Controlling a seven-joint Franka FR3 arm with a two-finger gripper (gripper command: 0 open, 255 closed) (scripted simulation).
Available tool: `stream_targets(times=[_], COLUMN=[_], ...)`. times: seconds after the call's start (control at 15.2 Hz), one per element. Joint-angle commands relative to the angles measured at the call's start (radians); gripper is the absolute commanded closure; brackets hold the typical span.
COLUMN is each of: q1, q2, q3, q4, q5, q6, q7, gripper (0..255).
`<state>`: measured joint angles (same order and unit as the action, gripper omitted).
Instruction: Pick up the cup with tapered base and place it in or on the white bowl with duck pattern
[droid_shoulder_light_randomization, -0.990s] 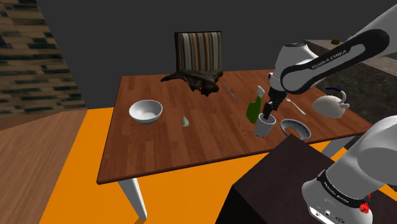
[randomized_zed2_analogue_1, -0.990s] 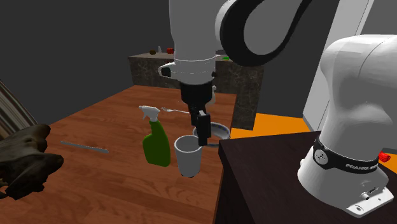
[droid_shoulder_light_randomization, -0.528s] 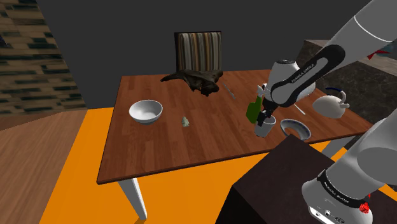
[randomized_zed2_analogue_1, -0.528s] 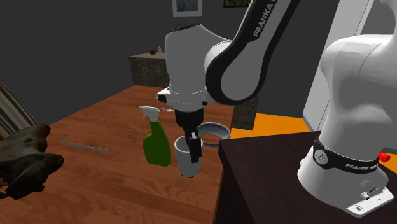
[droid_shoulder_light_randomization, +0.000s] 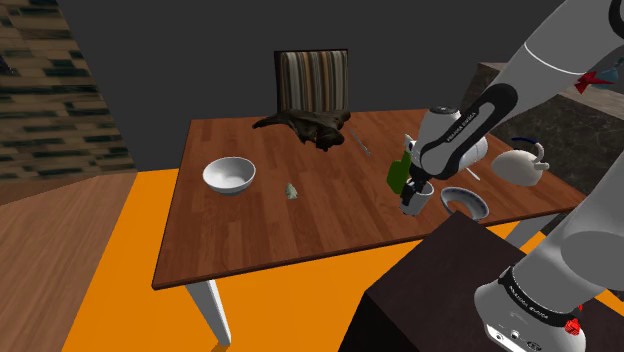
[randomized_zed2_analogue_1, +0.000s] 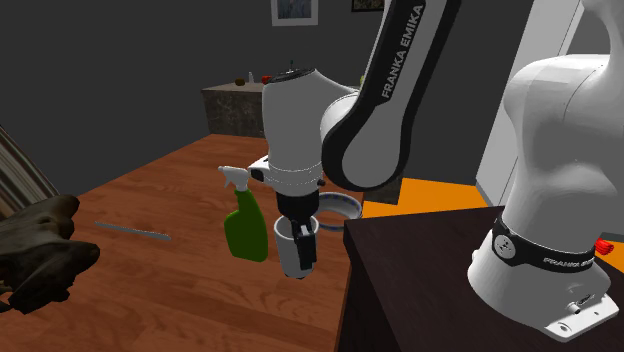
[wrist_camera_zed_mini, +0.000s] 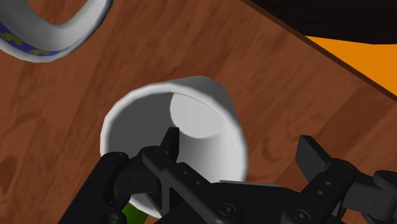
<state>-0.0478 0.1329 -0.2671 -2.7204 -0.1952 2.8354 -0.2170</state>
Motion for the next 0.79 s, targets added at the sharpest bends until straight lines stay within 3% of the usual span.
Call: stream_targets(times=[0.0, 0.26, 0.33, 0.73], q1=[-0.001, -0.001, -0.001, -0.001], q2=[0.004, 0.003, 0.003, 0.004], q3=[0.0, 0.0, 0.0, 0.0], q4=[0.001, 0.001, 0.001, 0.001], q5=[0.001, 0.001, 0.001, 0.001], q6=[0.003, 0.003, 0.003, 0.003], q7=[-0.002, -0.002, -0.002, -0.002], gripper=[0, 0, 255, 255])
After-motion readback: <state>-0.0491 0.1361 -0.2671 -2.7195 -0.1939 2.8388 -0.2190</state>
